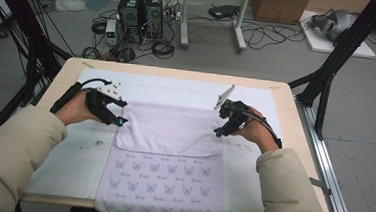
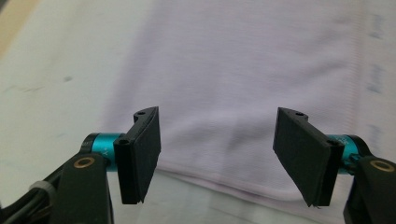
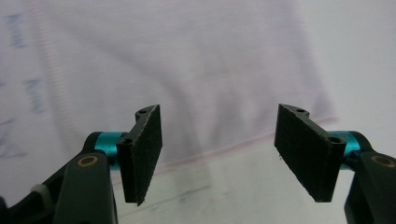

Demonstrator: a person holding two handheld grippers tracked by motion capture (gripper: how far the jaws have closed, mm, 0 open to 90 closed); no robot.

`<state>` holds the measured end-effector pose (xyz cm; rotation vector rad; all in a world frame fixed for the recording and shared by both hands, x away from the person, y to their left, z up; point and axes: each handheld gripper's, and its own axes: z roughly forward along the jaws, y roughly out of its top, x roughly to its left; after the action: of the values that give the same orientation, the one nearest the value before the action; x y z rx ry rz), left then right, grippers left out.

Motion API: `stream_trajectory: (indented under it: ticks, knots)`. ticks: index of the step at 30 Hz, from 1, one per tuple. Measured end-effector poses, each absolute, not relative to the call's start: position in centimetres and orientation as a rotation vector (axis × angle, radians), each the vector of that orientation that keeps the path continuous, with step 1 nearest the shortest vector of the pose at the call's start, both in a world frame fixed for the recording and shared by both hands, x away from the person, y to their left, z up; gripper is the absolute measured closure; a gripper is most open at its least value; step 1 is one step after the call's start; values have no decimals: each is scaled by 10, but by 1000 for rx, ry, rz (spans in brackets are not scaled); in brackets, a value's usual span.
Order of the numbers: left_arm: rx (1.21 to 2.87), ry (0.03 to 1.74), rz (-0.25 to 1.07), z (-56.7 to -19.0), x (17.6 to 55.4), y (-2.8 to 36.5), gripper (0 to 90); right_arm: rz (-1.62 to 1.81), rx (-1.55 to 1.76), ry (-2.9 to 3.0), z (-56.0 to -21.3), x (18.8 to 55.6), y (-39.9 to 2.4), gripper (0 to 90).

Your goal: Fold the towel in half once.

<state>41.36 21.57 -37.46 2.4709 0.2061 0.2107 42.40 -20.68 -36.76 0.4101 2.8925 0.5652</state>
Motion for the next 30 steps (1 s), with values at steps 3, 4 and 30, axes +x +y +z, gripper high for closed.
stream_trajectory:
  ticks: [3,4,30]
  knots:
    - [2529,104,183,-381,395,210,322,483,328,2967,-373,407,-204,295]
    - [2552,70,180,-384,390,209,321,423,294,2982,-375,403,-202,294]
    - [2712,65,164,-412,373,202,779,279,111,3139,-402,382,-186,866]
